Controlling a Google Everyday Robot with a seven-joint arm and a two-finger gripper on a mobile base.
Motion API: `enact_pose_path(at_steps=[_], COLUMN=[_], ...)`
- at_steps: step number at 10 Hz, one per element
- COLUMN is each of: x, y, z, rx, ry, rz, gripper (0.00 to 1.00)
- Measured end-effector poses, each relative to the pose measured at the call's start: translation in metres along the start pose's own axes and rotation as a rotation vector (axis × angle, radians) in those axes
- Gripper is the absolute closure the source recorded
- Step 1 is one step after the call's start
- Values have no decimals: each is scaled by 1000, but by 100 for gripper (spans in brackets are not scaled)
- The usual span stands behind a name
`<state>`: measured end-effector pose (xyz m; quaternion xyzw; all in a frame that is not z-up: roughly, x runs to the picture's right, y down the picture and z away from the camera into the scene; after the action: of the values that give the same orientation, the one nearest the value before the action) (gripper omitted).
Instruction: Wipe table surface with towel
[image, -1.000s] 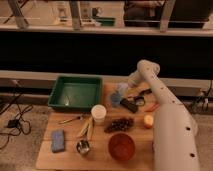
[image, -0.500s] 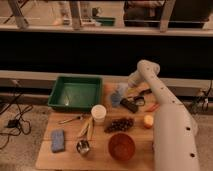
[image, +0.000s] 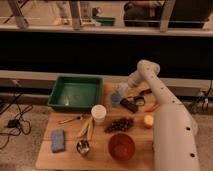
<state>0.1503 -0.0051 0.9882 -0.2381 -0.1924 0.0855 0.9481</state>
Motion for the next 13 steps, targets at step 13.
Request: enact_pose_path(at_steps=[13], x=[3], y=[1], z=[8], rx=[-15], ry=[39], rz=[10], gripper=[26])
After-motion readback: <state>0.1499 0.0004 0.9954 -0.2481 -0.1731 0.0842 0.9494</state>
